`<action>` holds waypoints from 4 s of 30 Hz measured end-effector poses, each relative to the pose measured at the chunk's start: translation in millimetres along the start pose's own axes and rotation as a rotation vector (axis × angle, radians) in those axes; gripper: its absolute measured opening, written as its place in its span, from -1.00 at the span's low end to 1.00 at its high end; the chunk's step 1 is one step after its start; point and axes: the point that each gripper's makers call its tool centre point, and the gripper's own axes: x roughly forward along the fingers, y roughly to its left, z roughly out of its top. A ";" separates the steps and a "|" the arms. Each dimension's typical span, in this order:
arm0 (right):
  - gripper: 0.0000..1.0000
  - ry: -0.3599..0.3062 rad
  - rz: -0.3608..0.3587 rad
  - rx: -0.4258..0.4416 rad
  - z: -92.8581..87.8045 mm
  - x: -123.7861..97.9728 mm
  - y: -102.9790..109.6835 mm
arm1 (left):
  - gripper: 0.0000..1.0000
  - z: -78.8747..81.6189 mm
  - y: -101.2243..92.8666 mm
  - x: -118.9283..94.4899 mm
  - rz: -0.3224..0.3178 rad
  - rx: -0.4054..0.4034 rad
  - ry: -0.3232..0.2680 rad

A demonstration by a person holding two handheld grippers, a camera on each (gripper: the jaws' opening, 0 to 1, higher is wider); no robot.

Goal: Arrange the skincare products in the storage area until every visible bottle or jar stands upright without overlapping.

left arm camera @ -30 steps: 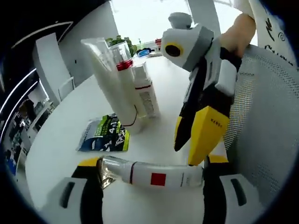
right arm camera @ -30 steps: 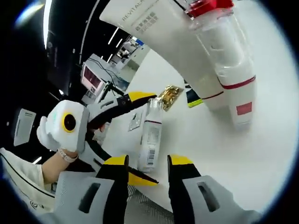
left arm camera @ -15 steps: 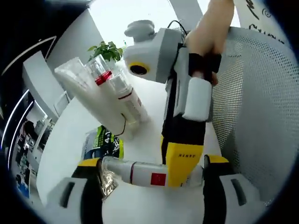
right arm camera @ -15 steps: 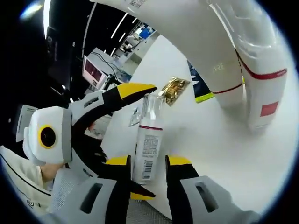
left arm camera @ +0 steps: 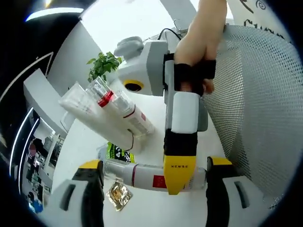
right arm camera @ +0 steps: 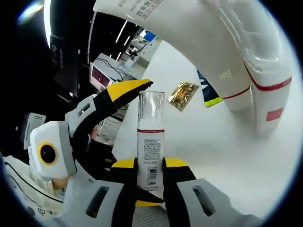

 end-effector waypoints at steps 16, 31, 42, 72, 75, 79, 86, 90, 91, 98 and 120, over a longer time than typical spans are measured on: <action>-0.62 -0.059 0.019 0.041 15.1 -11.7 -1.7 | 0.63 26.5 23.8 -24.7 0.028 -0.266 -0.157; -0.62 -0.117 0.087 -0.067 24.8 -43.7 21.5 | 0.36 52.0 30.4 -38.5 -0.055 -0.673 -0.365; -0.62 -0.098 0.156 -0.273 25.1 -51.7 40.1 | 0.04 63.7 47.4 -50.5 -0.084 -0.877 -0.517; -0.60 -0.082 0.262 -0.475 18.4 -57.6 68.5 | -0.57 75.6 41.5 -53.9 -0.200 -1.014 -0.621; -0.59 -0.092 0.215 -0.471 23.5 -56.6 60.0 | -0.58 71.4 45.1 -49.6 -0.172 -1.023 -0.603; -0.55 -0.095 0.161 -0.407 27.3 -57.6 45.7 | -0.58 60.3 49.8 -43.2 -0.137 -0.995 -0.558; -0.69 -0.062 0.026 -0.442 27.0 -56.7 21.9 | -0.60 31.3 58.5 -22.6 0.017 -0.998 -0.408; -0.60 -0.077 0.031 -0.434 29.6 -57.2 23.5 | -0.60 10.4 61.6 -18.0 0.071 -1.012 -0.338; -0.60 -0.082 0.030 -0.436 30.4 -57.1 23.9 | -0.60 9.1 61.3 -17.7 0.077 -1.017 -0.332; -0.61 -0.158 0.021 -0.470 45.0 -62.4 28.6 | -0.60 1.6 49.9 -4.8 0.076 -0.956 -0.242; -0.55 -0.276 -0.075 -0.483 69.9 -75.2 20.1 | -0.60 47.4 22.7 21.6 -0.025 -0.661 -0.218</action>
